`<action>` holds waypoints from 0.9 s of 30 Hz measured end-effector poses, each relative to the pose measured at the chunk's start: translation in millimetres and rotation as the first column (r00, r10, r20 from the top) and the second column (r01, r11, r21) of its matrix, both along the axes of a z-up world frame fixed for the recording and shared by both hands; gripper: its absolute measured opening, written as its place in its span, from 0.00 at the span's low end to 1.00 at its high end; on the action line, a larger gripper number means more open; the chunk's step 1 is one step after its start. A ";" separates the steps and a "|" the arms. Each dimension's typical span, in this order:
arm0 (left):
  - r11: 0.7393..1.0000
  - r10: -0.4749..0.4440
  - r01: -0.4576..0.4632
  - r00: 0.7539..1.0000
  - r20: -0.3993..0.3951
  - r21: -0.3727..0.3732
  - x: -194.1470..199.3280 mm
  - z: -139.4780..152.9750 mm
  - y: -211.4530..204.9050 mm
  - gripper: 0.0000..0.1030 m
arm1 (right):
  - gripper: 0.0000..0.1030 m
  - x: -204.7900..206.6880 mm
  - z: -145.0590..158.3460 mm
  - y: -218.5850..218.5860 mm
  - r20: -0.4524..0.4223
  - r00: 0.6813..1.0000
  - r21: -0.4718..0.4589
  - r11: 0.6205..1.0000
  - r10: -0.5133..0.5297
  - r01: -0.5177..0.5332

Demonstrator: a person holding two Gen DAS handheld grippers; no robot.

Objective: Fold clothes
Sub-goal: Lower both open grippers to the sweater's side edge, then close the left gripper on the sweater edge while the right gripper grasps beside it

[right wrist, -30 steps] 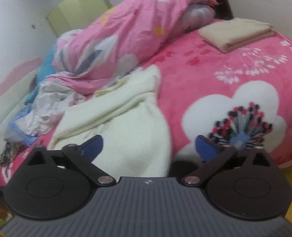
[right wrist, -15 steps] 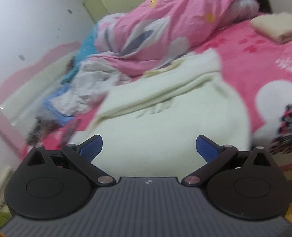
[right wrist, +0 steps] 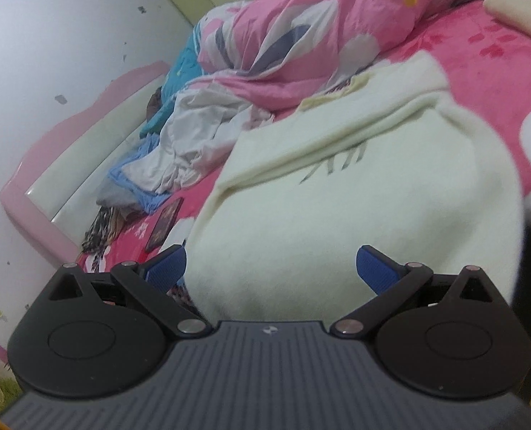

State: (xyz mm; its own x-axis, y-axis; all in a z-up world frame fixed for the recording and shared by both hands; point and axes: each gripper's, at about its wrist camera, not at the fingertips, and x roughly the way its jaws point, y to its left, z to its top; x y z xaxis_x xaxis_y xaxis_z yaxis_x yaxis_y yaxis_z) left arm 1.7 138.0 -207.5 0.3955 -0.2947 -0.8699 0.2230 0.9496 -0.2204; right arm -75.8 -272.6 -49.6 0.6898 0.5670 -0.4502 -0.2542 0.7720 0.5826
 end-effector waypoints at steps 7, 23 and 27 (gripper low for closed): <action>0.999 -0.039 0.040 0.999 0.036 -0.020 -24.4 23.4 9.9 0.08 | 0.99 5.0 -26.7 21.7 -0.092 0.994 0.040 0.997 0.065 -0.062; 0.957 0.016 -0.006 0.999 0.031 -0.291 -49.9 79.6 57.6 0.07 | 0.91 -2.3 -170.4 93.1 -0.633 0.703 0.565 0.815 0.324 0.133; 0.944 0.036 -0.021 0.999 0.039 -0.329 -42.0 90.3 61.0 0.07 | 0.92 -12.3 -196.1 101.5 -0.698 0.632 0.604 0.751 0.336 0.267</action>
State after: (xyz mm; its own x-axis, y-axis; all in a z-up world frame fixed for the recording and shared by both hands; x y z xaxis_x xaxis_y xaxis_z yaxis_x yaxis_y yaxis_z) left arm -40.3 199.0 -117.2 0.4441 -0.5490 -0.7081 0.2131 0.8323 -0.5117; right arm -88.1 -171.1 -245.7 0.2604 0.9136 -0.3122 0.4692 0.1628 0.8679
